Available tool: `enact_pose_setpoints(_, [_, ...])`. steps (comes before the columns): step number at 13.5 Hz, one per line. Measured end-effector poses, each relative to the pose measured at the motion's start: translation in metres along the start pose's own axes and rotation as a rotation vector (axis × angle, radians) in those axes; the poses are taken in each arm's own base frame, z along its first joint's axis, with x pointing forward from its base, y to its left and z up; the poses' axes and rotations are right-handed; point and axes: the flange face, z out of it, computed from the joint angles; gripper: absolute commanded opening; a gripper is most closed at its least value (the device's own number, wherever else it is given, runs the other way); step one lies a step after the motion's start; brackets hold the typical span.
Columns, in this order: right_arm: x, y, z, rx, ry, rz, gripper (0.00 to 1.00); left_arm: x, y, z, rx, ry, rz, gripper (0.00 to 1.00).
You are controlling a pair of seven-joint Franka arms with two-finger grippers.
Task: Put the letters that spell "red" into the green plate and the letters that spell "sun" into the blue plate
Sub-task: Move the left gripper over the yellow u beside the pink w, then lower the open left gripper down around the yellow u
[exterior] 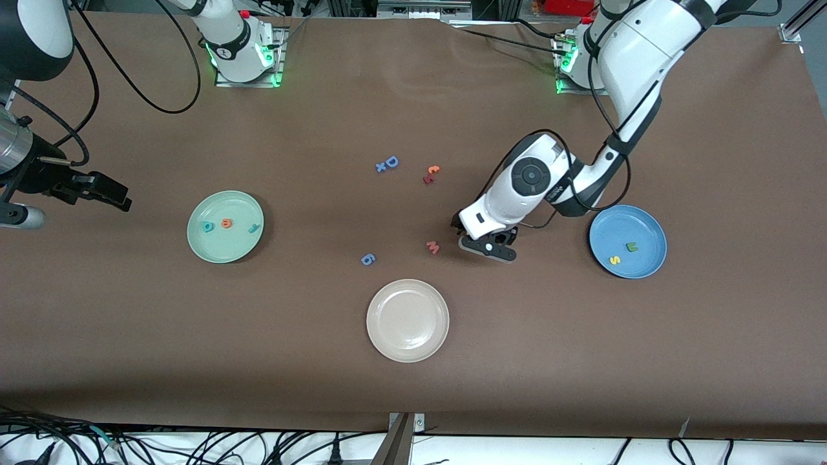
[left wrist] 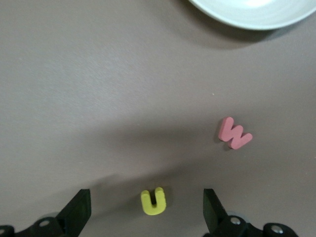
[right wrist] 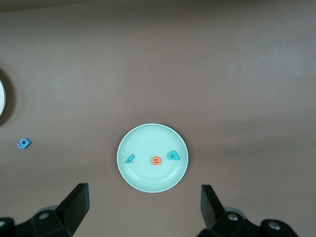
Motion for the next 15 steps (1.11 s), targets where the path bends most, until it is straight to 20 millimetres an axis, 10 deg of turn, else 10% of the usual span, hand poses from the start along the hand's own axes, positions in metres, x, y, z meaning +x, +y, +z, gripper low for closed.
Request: enact_pose_setpoints(15, [0.002, 0.001, 0.006, -0.004, -0.008, 0.004, 1.0, -0.037, 0.002, 0.035, 0.045, 0.006, 0.045, 1.0])
